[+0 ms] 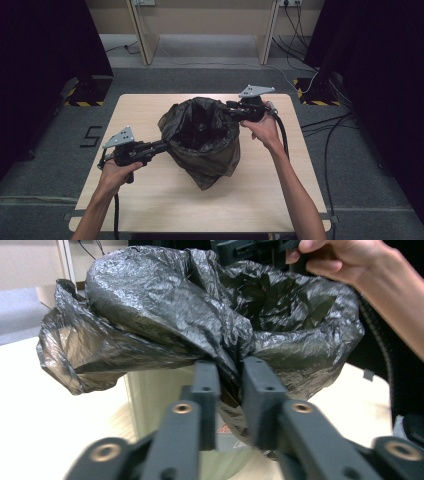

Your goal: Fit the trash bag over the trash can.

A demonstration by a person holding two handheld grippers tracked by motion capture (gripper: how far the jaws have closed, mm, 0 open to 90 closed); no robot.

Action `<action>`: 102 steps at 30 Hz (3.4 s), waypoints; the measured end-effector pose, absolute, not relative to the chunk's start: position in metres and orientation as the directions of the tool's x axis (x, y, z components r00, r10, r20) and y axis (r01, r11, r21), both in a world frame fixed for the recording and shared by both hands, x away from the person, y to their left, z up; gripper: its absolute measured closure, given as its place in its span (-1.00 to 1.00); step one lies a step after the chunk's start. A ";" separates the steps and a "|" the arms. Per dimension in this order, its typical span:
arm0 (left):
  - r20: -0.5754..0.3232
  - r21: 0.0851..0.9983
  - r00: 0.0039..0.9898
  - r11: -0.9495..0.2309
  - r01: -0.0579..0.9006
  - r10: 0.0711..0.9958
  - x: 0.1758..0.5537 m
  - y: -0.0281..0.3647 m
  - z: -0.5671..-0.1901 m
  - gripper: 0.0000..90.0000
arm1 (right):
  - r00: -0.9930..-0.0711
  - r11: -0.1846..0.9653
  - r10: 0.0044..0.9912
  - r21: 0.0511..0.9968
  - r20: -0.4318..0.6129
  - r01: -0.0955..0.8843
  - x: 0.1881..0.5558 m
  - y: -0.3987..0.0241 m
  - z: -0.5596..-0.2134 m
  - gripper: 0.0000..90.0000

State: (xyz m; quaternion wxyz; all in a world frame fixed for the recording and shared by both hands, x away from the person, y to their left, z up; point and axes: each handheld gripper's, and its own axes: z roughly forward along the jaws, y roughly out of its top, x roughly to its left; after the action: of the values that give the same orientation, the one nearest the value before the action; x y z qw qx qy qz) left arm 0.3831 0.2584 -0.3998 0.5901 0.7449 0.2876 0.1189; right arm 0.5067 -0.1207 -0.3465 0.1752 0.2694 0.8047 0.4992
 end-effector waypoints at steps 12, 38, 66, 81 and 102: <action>-0.097 0.917 0.755 -0.236 0.320 0.648 0.388 0.259 -0.441 0.97 | -0.792 0.369 0.607 0.907 -0.072 0.200 0.482 -0.119 -0.331 0.38; -0.115 0.841 0.701 -0.306 0.445 0.704 0.356 0.261 -0.487 -0.33 | -0.861 0.513 0.500 0.831 -0.089 0.213 0.487 -0.009 -0.317 -0.19; -0.088 0.762 0.703 -0.406 0.504 0.706 0.354 0.263 -0.522 -0.43 | -0.873 0.593 0.483 0.758 -0.064 0.272 0.495 0.011 -0.349 -0.17; -0.018 0.748 0.730 -0.475 0.463 0.683 0.351 0.256 -0.523 -0.62 | -0.845 0.445 0.533 0.862 -0.037 0.242 0.475 -0.020 -0.302 -0.17; -0.017 0.748 0.732 -0.477 0.461 0.681 0.351 0.255 -0.524 -0.64 | -0.732 0.358 0.679 0.895 -0.053 0.267 0.451 -0.134 -0.312 -0.21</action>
State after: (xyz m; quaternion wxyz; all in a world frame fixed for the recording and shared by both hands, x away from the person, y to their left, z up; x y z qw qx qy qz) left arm 0.3514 0.2554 -0.5237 0.3848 0.8474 0.3368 0.1429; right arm 0.4510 -0.1340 -0.3122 0.2132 0.2972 0.7958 0.4826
